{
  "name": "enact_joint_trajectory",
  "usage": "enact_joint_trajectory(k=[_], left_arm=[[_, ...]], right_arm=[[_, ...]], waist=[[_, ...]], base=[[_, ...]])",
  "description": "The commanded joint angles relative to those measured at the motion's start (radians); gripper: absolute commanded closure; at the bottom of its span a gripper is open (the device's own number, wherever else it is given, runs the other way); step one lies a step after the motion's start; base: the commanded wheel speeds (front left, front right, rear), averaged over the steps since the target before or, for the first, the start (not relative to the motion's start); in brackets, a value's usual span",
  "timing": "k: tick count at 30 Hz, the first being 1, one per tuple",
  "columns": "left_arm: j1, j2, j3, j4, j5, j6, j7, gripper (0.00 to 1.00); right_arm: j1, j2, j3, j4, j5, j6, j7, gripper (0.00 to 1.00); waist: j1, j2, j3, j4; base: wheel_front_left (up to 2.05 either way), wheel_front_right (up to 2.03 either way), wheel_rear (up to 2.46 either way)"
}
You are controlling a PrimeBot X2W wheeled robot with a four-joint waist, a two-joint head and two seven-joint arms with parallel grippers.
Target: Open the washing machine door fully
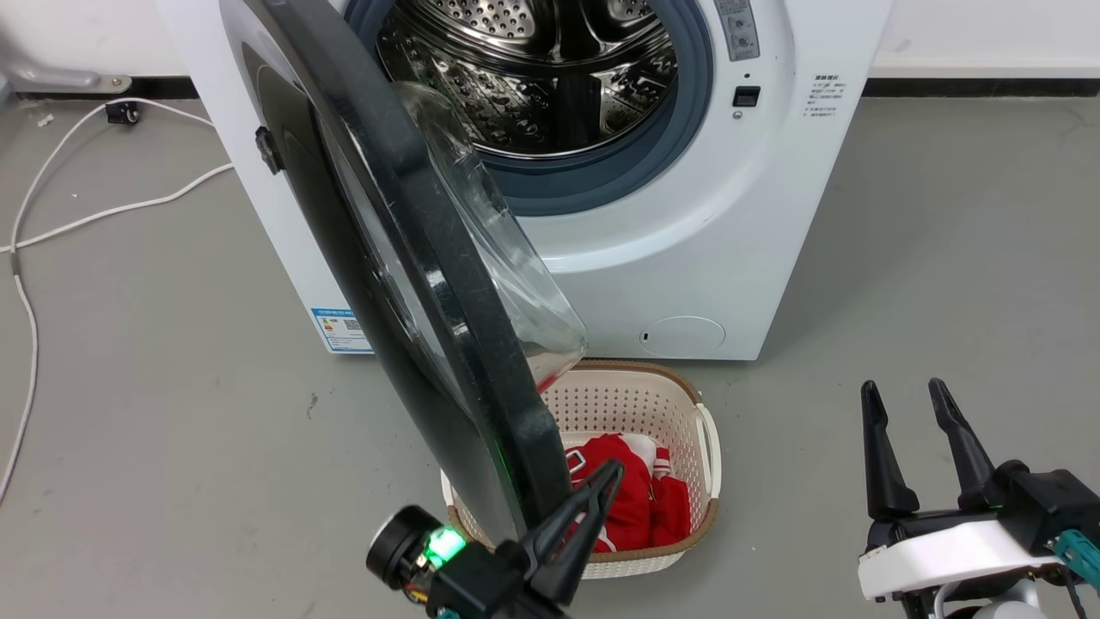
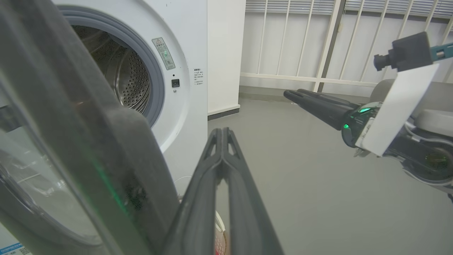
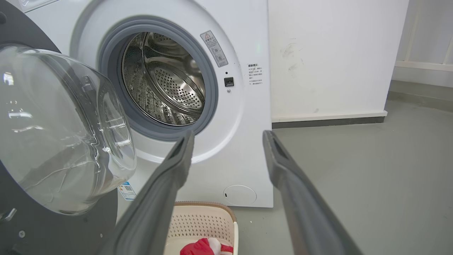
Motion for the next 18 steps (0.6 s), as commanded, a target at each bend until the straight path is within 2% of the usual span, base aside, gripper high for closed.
enact_joint_trajectory(k=[1, 8, 18], left_arm=[[-0.028, -0.01, 0.008, 0.02, -0.002, 0.002, -0.012, 1.0], [-0.082, -0.025, 0.036, 0.092, -0.014, 0.012, -0.037, 1.0], [-0.055, -0.016, 0.053, 0.113, -0.008, 0.032, -0.047, 1.0]], right_arm=[[-0.005, 0.003, 0.001, 0.004, 0.006, -0.001, -0.002, 0.0], [-0.01, 0.003, 0.006, 0.013, 0.012, -0.001, -0.002, 0.0], [-0.008, 0.003, 0.003, 0.026, 0.023, -0.001, -0.002, 0.0]], waist=[[0.0, -0.0001, 0.003, -0.003], [0.0, -0.0001, 0.009, -0.015], [0.0, -0.0001, 0.008, -0.003]], base=[[0.0, 0.0, 0.0], [0.0, 0.0, 0.0], [0.0, 0.0, 0.0]])
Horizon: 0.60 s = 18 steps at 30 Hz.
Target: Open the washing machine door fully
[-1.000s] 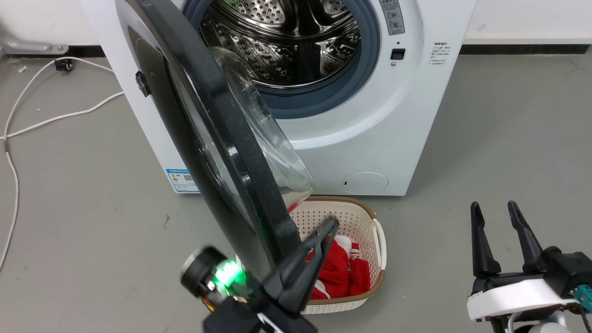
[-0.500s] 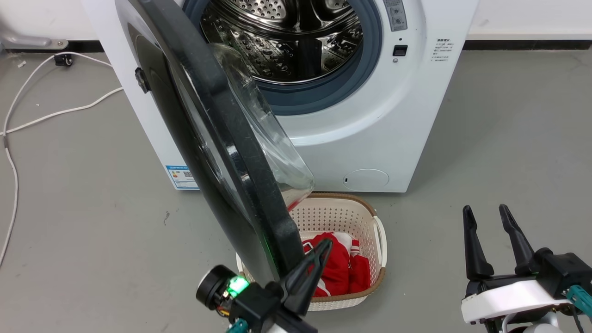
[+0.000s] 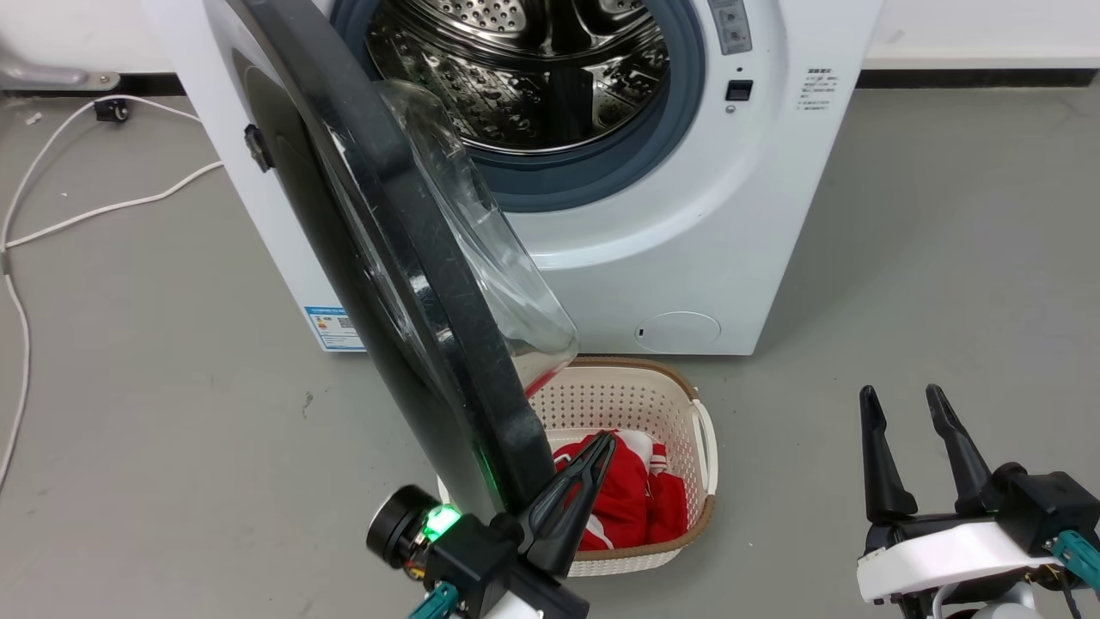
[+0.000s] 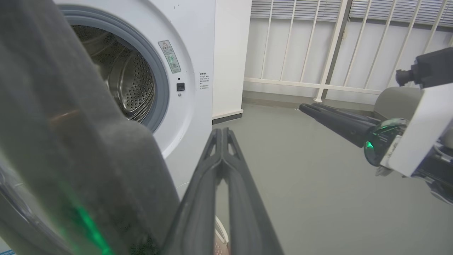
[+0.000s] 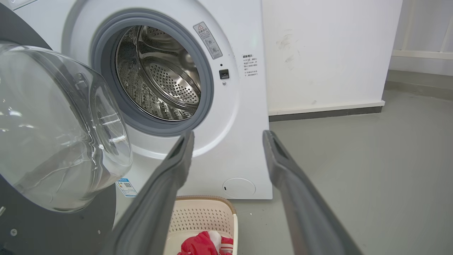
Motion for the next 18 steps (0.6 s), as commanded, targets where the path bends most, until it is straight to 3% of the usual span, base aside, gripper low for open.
enact_joint_trajectory(k=[1, 8, 18], left_arm=[[0.025, 0.017, 0.017, 0.001, 0.008, 0.019, -0.003, 1.0], [0.074, 0.017, 0.021, -0.046, 0.0, 0.038, -0.005, 1.0], [0.143, 0.016, 0.025, -0.109, -0.013, 0.058, -0.005, 1.0]], right_arm=[[-0.006, 0.003, 0.0, 0.005, 0.002, -0.001, -0.002, 0.0], [0.004, 0.003, -0.009, 0.003, 0.006, -0.001, -0.002, 0.0], [0.007, 0.003, -0.023, 0.003, -0.002, -0.001, -0.002, 0.0]], waist=[[0.0, -0.0001, -0.003, 0.01], [0.0, -0.0001, -0.001, 0.075], [0.0, -0.0001, -0.002, 0.242]], base=[[0.0, 0.0, 0.0], [0.0, 0.0, 0.0], [0.0, 0.0, 0.0]])
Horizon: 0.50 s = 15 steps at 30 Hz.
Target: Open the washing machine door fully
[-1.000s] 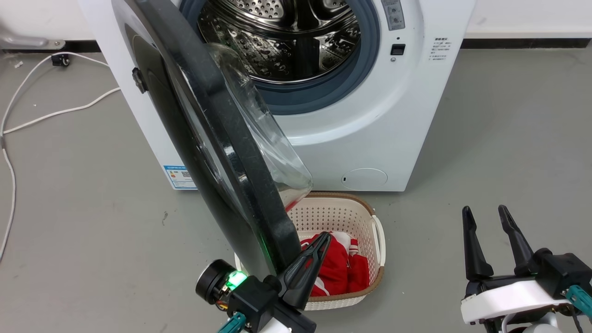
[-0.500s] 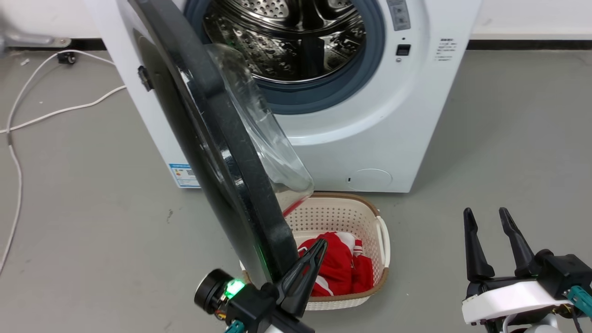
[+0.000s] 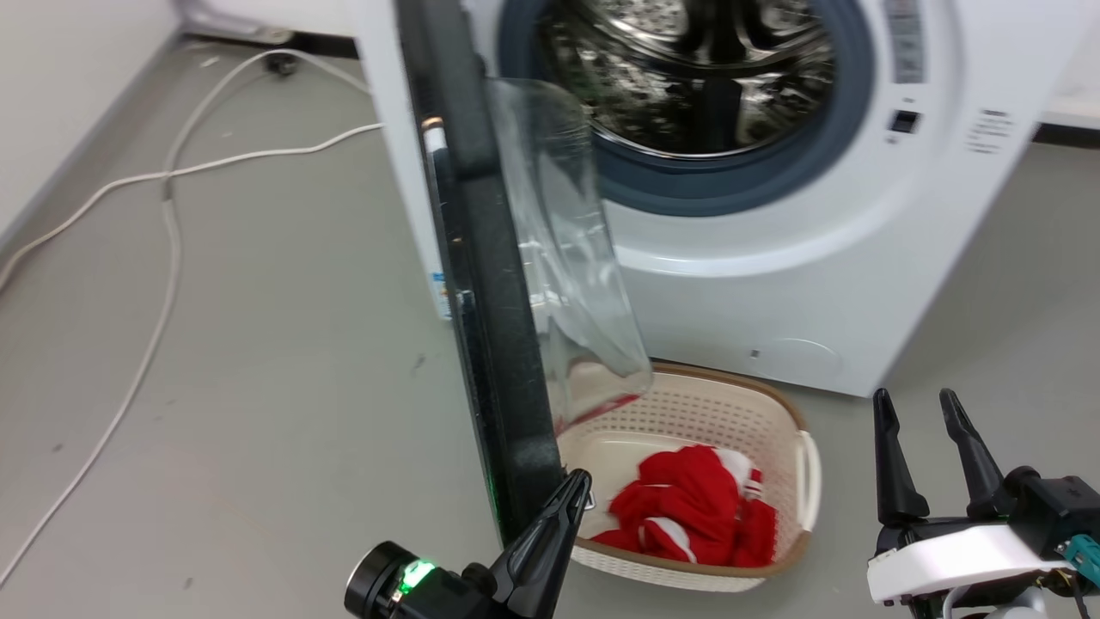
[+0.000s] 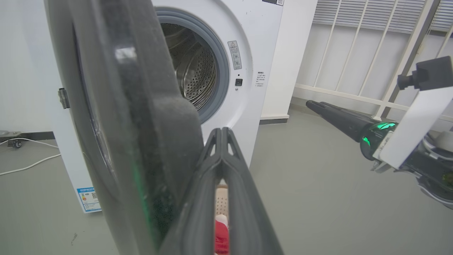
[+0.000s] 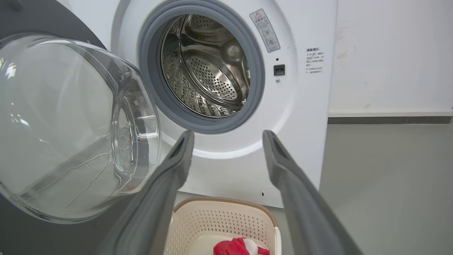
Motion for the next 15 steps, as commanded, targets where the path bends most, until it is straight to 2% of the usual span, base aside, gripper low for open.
enact_joint_trajectory(k=[1, 9, 15], left_arm=[[0.012, 0.004, 0.012, -0.004, -0.002, 0.007, -0.002, 1.0], [0.047, 0.007, 0.046, -0.021, 0.002, 0.034, -0.001, 1.0], [0.04, 0.014, 0.126, -0.019, -0.008, 0.065, -0.001, 1.0]], right_arm=[[0.0, 0.002, -0.002, 0.001, -0.006, -0.001, -0.001, 0.0], [-0.015, 0.002, 0.001, 0.013, -0.016, -0.001, -0.001, 0.0], [-0.027, 0.002, 0.003, 0.021, -0.025, -0.001, -0.001, 0.0]], waist=[[0.0001, 0.0, 0.003, 0.059], [0.0001, 0.0, 0.017, 0.18], [0.0001, 0.0, 0.03, 0.226]], base=[[0.0, 0.0, 0.0], [0.0, 0.0, 0.0], [0.0, 0.0, 0.0]])
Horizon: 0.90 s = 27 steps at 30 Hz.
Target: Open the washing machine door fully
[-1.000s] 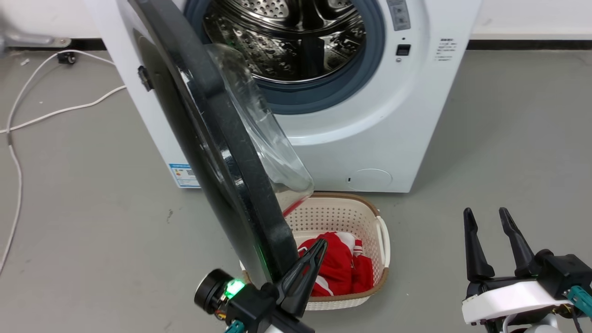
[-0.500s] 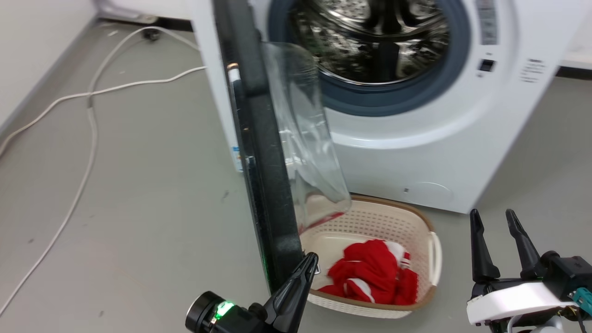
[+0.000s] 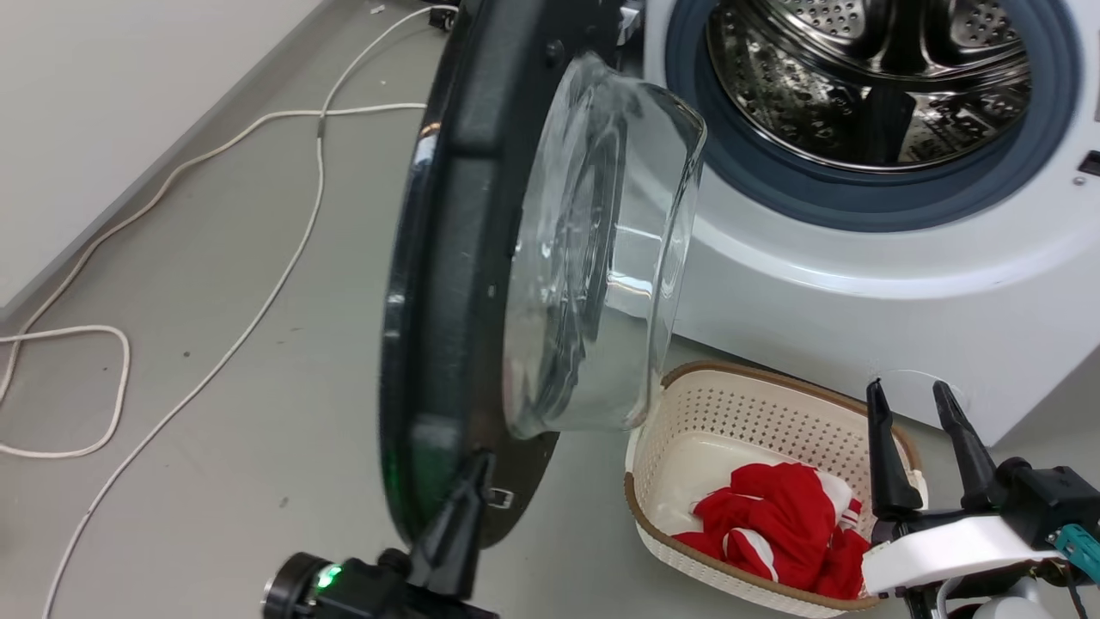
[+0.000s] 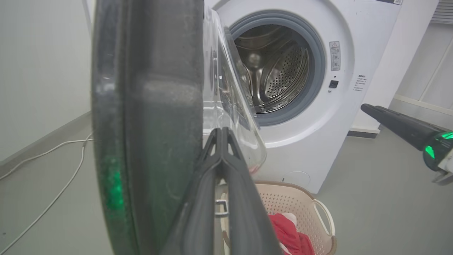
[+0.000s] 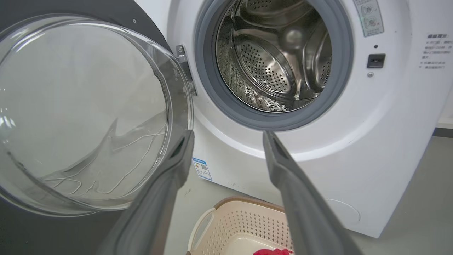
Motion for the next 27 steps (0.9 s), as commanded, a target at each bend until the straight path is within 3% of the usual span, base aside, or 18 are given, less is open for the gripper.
enact_joint_trajectory(k=[1, 8, 17, 27], left_arm=[[-0.008, 0.009, 0.03, 0.003, -0.005, 0.014, 0.0, 1.0], [-0.045, 0.028, 0.198, 0.017, -0.042, 0.029, -0.001, 1.0], [-0.156, 0.066, 0.437, 0.129, -0.091, -0.021, -0.001, 1.0], [-0.287, 0.116, 0.606, 0.336, -0.058, -0.076, -0.001, 1.0]], right_arm=[[-0.007, 0.001, 0.0, 0.003, -0.008, -0.001, -0.002, 0.0], [-0.016, 0.001, 0.006, 0.01, -0.01, -0.001, 0.0, 0.0], [-0.025, 0.002, 0.005, -0.003, -0.021, -0.001, 0.016, 0.0], [-0.031, 0.002, 0.011, -0.013, -0.023, -0.001, 0.027, 0.0]], waist=[[0.0, 0.0, 0.008, 0.013], [0.0, 0.0, 0.018, 0.013], [0.0, 0.0, 0.043, -0.019], [0.0, 0.0, 0.059, -0.056]], base=[[0.0, 0.0, 0.0], [0.0, 0.0, 0.0], [0.0, 0.0, 0.0], [0.0, 0.0, 0.0]])
